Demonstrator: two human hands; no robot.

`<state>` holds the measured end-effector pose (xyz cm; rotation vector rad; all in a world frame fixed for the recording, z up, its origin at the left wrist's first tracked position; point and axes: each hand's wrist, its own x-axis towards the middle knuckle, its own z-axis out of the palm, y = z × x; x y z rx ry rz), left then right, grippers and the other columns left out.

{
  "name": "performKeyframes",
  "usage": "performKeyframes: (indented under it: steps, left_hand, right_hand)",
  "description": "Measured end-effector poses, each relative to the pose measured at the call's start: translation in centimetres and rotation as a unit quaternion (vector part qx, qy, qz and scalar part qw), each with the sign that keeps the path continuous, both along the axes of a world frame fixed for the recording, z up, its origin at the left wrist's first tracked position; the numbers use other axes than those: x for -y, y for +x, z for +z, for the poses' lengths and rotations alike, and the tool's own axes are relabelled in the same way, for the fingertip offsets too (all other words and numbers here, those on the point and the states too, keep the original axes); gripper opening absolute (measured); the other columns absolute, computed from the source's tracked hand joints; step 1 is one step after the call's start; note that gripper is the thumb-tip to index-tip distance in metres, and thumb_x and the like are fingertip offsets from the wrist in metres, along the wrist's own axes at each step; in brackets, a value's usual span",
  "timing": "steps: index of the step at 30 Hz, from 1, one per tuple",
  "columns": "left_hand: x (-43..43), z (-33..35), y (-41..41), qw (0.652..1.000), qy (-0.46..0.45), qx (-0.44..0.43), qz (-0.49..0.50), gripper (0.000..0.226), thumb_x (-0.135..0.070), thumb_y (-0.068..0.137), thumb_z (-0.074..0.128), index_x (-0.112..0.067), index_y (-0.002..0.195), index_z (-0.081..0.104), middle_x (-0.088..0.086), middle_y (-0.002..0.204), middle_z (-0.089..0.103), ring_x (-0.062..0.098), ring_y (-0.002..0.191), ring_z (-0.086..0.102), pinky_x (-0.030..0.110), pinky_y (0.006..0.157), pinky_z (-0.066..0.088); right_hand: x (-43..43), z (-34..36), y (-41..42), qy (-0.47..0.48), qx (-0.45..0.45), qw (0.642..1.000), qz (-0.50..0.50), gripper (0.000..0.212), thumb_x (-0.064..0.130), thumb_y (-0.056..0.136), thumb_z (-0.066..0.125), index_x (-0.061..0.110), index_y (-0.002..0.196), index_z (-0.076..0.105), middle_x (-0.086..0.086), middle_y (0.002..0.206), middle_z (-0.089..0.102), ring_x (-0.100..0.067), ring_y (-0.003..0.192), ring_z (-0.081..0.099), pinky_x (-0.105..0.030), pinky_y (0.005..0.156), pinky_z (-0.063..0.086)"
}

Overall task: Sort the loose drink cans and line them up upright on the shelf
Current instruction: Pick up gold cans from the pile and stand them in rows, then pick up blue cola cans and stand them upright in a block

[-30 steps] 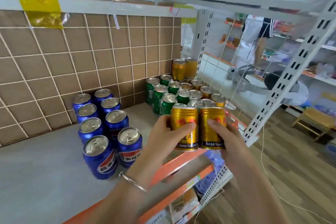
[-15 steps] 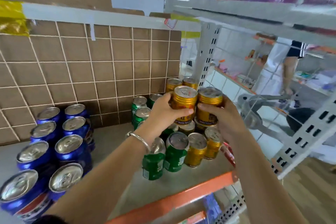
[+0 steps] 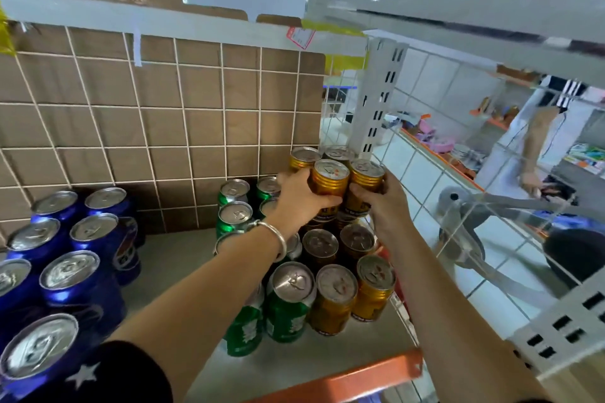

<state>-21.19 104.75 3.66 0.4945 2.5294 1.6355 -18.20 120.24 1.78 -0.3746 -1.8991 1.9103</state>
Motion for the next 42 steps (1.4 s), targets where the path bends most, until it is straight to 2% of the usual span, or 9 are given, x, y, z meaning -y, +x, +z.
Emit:
performKeyframes:
  steps: [3,7,14,21,26,34,37,41,42]
  left_hand:
    - [0.0,-0.3,-0.1,0.998,-0.057,-0.025,-0.009,0.067,-0.028,0.076,0.077,-0.014,0.133,0.045,-0.003,0.108,0.035,0.009,0.108,0.030,0.017,0.095,0.022]
    - [0.4,0.0,-0.2,0.991,-0.113,-0.069,0.018,0.077,-0.035,0.069,0.080,-0.014,0.132,0.041,0.011,0.127,0.039,0.025,0.120,0.041,0.030,0.104,0.031]
    - [1.3,0.2,-0.5,0.975,-0.189,-0.098,0.059,0.078,-0.042,0.066,0.080,-0.012,0.127,0.043,0.010,0.126,0.039,0.027,0.109,0.053,0.038,0.092,0.044]
    - [1.7,-1.3,0.1,0.986,-0.137,-0.092,0.034,0.074,-0.039,0.074,0.075,-0.018,0.135,0.038,0.005,0.132,0.054,0.024,0.122,0.050,0.044,0.101,0.042]
    - [2.5,-1.9,0.7,0.978,-0.180,-0.098,0.040,0.082,-0.041,0.072,0.075,-0.013,0.137,0.035,0.013,0.134,0.049,0.030,0.124,0.045,0.044,0.103,0.040]
    - [4.2,-0.8,3.7,0.978,-0.168,-0.126,0.012,0.056,-0.023,0.084,0.063,-0.008,0.135,0.044,0.014,0.136,0.044,0.029,0.126,0.043,0.038,0.106,0.037]
    - [6.1,-0.2,6.0,0.985,-0.130,-0.113,0.007,0.047,-0.020,0.082,0.064,-0.008,0.126,0.052,0.010,0.127,0.051,0.025,0.118,0.050,0.030,0.099,0.041]
    - [10.9,0.9,9.5,0.990,-0.081,-0.117,0.005,0.041,-0.023,0.076,0.059,-0.011,0.115,0.060,0.008,0.114,0.063,0.020,0.106,0.059,0.035,0.096,0.047]
    - [12.6,1.4,10.3,0.991,-0.071,-0.113,0.019,0.037,-0.016,0.079,0.059,-0.008,0.115,0.061,0.011,0.114,0.064,0.019,0.105,0.059,0.026,0.097,0.046]
  right_hand:
    - [-0.5,-0.7,-0.3,-0.001,0.000,1.000,0.008,0.057,0.003,0.074,0.076,0.015,0.126,0.055,-0.002,0.120,0.064,-0.020,0.111,0.060,-0.034,0.088,0.051]
    - [-0.7,-0.7,-0.7,0.027,0.007,0.999,0.036,0.064,0.005,0.071,0.078,0.017,0.129,0.053,-0.001,0.122,0.064,-0.020,0.113,0.059,-0.041,0.096,0.049]
    - [-0.5,-1.1,-0.6,0.054,0.022,0.994,0.089,0.059,0.007,0.078,0.074,0.024,0.128,0.049,0.006,0.122,0.060,-0.014,0.115,0.055,-0.040,0.104,0.043]
    - [0.5,-0.8,0.4,0.113,0.032,0.986,0.115,0.073,0.018,0.088,0.066,0.025,0.147,0.024,0.009,0.135,0.044,-0.006,0.121,0.041,-0.024,0.096,0.036]
    - [1.6,-0.9,0.7,0.155,0.084,0.984,0.032,0.087,0.025,0.088,0.066,0.021,0.152,0.006,-0.003,0.157,0.023,-0.022,0.143,0.025,-0.037,0.112,0.026]
    - [4.5,-1.4,2.4,0.281,0.086,0.945,-0.143,0.078,0.010,0.081,0.064,0.016,0.148,0.024,-0.011,0.153,0.025,-0.027,0.142,0.018,-0.045,0.118,0.018]
    - [7.3,-1.2,3.9,0.283,0.015,0.952,-0.118,0.072,0.012,0.080,0.062,0.018,0.145,0.031,-0.014,0.150,0.028,-0.030,0.140,0.025,-0.050,0.115,0.025]
    - [14.0,0.5,6.1,0.344,-0.054,0.936,-0.052,0.055,0.014,0.087,0.058,0.011,0.140,0.043,-0.013,0.148,0.036,-0.028,0.138,0.028,-0.037,0.112,0.023]
    - [15.9,1.0,6.7,0.350,-0.064,0.934,-0.018,0.051,0.012,0.089,0.058,0.011,0.139,0.045,-0.012,0.146,0.040,-0.027,0.136,0.032,-0.034,0.110,0.025]
